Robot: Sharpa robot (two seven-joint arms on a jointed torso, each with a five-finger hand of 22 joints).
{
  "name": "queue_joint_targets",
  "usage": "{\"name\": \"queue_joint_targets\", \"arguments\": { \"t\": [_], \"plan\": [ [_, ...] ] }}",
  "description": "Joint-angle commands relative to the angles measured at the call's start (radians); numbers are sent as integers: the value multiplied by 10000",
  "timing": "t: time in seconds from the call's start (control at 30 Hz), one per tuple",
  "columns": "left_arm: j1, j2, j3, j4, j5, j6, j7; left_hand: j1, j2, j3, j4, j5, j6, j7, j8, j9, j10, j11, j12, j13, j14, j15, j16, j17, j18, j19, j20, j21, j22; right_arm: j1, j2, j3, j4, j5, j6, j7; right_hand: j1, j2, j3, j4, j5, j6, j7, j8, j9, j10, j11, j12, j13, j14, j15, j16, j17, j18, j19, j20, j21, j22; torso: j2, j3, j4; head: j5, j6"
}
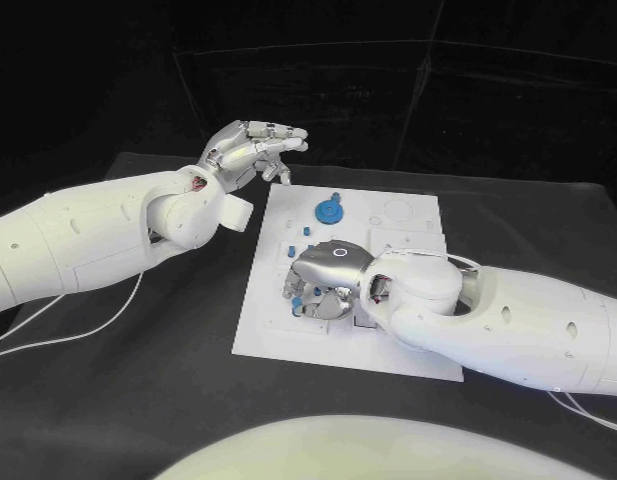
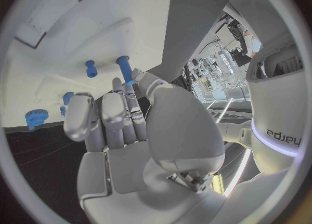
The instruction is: Assemble the parts on the task board
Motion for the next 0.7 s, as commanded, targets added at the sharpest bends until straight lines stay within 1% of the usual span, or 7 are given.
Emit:
{"name": "queue_joint_targets", "arguments": {
  "t": [0.03,0.1,0.13,0.3,0.5,0.6,0.7],
  "plan": [
    [18,1,7,-5,29,147,-42,34,-8,-10,-59,28,-68,-23,53,-3,-74,-13,43,-7,-52,18,-61,-8,138,-27,34,-55,-9,15,-9,4,4,100,-257,194,-140,-101,-250,18,46,-365,10,-3,-1,-433,47,-12,-11,-117,85,-286,-383,140,-248,33,-241,-325,1,-3,14,1,0],
    [18,2,7,-13,29,149,-49,25,-15,-19,-59,27,-80,-19,54,-4,-87,-9,47,-7,-66,23,-71,-32,137,-31,37,-61,-14,15,-16,4,10,145,-291,239,-210,-153,-827,17,101,-941,-3,7,13,-1099,72,39,-1,-228,98,-674,-902,242,-539,59,-612,-804,-4,0,9,3,-2],
    [18,2,7,-17,29,152,-51,25,-15,-19,-59,27,-80,-19,54,-4,-87,-9,47,-7,-66,23,-71,-32,137,-31,37,-61,-14,15,-21,4,14,169,-318,264,-219,-135,-1001,23,122,-999,-2,7,19,-1246,91,48,-3,-233,103,-733,-981,257,-584,68,-690,-902,-4,1,5,3,0],
    [19,5,7,-23,29,179,-55,25,-15,-19,-59,27,-80,-19,54,-4,-87,-9,47,-7,-66,23,-71,-32,137,-31,37,-61,-14,14,-82,3,67,259,-471,349,-194,-50,-1412,24,148,-1016,11,28,39,-1475,117,134,5,-224,124,-818,-1096,279,-610,79,-800,-1030,1,4,2,-4,24],
    [18,2,6,-40,29,184,-53,25,-15,-19,-59,27,-80,-19,54,-4,-87,-9,47,-7,-66,23,-71,-32,137,-31,37,-61,-14,17,-635,10,503,620,-1159,410,-137,131,-1800,47,230,-848,67,77,67,-1388,117,396,34,-188,129,-823,-1124,286,-590,85,-861,-1099,-9,19,-14,-40,57],
    [18,-8,6,-36,29,167,-17,22,-20,-24,-64,28,-91,-16,57,-5,-97,-7,52,-8,-78,26,-77,-50,136,-36,39,-68,-18,110,-1293,39,957,1199,-1584,233,-109,224,-1998,67,251,-662,72,118,84,-1081,94,664,59,-133,113,-711,-987,268,-518,77,-819,-1033,-12,-4,2,-176,123],
    [18,-23,5,-15,29,162,50,-50,-32,-75,-28,18,-97,-11,80,0,-105,0,85,-3,-94,37,-75,-64,133,-45,49,-86,-32,334,-1906,72,1220,1964,-1834,-2,-154,338,-2113,155,265,-412,33,211,115,-292,-18,1130,193,43,39,-257,-399,166,-186,30,-475,-558,-24,-15,-24,-349,194]
  ]
}}
